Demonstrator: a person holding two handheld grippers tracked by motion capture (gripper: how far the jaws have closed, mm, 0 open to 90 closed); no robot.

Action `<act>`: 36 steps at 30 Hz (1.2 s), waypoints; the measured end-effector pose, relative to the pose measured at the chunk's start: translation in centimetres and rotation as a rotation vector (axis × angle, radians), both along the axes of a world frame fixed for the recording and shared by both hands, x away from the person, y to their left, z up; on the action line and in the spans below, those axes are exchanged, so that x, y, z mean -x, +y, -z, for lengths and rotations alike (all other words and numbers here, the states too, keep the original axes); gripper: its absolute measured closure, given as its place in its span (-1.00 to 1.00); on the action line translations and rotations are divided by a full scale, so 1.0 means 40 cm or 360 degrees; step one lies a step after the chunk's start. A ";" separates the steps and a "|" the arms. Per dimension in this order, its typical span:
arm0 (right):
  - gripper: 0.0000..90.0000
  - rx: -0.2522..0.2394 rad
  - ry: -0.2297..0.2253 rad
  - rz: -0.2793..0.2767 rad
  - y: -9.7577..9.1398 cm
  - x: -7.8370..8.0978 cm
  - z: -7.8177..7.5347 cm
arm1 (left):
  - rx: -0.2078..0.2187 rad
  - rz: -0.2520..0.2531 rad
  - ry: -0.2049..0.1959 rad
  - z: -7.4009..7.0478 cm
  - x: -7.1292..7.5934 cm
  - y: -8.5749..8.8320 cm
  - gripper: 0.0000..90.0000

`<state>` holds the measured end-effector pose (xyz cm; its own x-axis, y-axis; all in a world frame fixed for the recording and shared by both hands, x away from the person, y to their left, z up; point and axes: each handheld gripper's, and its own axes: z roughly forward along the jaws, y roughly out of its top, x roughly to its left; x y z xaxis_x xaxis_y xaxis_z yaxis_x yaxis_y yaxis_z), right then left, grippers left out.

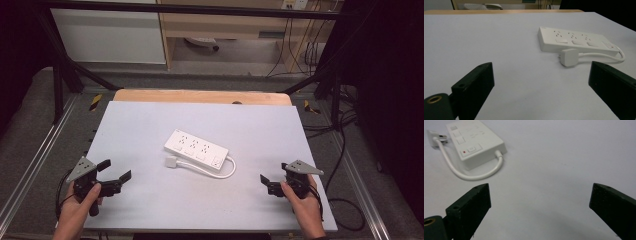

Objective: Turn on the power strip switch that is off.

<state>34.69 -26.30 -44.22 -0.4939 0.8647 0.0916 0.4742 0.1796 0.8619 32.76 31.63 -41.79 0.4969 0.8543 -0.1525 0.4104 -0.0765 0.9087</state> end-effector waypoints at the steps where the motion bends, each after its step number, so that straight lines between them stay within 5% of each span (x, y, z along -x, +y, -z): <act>1: -0.91 0.0002 -0.0004 -0.0016 0.001 0.000 -0.001 | 0.0000 0.0000 0.0000 0.000 0.000 0.000 -0.86; 21: -0.89 0.0019 -0.0002 0.0042 0.005 -0.001 0.000 | -0.0008 0.0012 -0.0039 -0.008 0.000 -0.004 -0.85; 36: -0.90 -0.0025 -0.0005 0.0050 0.001 0.000 -0.003 | 0.0078 -0.0017 -0.0043 -0.020 -0.016 0.014 -0.88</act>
